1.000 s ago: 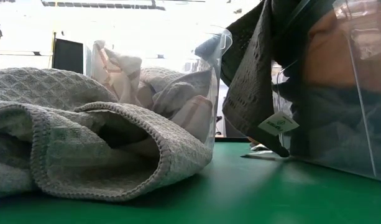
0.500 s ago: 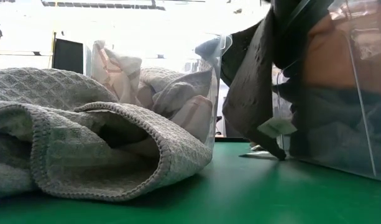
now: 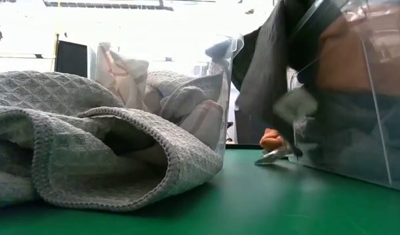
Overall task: Sort microfiber towel by color & place in baskets
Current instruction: Put the grey microfiber towel into the right transparent bin
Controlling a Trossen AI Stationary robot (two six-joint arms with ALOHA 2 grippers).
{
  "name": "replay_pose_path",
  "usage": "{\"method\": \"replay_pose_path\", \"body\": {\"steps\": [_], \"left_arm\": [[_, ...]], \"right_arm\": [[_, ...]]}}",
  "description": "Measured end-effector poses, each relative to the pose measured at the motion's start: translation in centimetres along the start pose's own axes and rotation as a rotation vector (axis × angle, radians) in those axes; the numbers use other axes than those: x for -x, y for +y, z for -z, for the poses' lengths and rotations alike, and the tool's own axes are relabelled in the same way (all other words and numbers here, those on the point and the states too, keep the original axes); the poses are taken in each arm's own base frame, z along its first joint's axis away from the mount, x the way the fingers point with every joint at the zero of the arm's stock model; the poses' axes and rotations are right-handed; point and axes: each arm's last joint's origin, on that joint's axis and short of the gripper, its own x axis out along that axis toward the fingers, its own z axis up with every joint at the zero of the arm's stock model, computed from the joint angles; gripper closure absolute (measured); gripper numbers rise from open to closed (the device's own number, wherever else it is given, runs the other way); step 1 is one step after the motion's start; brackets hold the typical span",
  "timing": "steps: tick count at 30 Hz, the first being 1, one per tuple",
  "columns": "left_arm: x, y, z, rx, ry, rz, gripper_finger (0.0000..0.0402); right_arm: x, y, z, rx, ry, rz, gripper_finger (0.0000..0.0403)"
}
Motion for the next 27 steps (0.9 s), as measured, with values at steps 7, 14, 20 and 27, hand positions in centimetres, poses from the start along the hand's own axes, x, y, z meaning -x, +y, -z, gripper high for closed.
{"method": "replay_pose_path", "body": {"steps": [7,14,20,27], "left_arm": [[0.0,0.0,0.0,0.005,0.000,0.000,0.0136],[0.0,0.0,0.0,0.011,0.000,0.001,0.0136],[0.0,0.0,0.0,0.014,-0.002,0.001,0.0136],[0.0,0.0,-0.2,0.022,-0.014,0.003,0.0136]], "right_arm": [[5.8,0.3,1.5,-0.063,-0.139,0.044,0.0366],[10.2,1.9,5.9,-0.166,-0.092,-0.030,0.0375],[11.7,3.1,8.7,-0.235,0.004,-0.048,0.0369],[10.1,3.9,7.9,-0.219,0.040,-0.031,0.0371]]}}
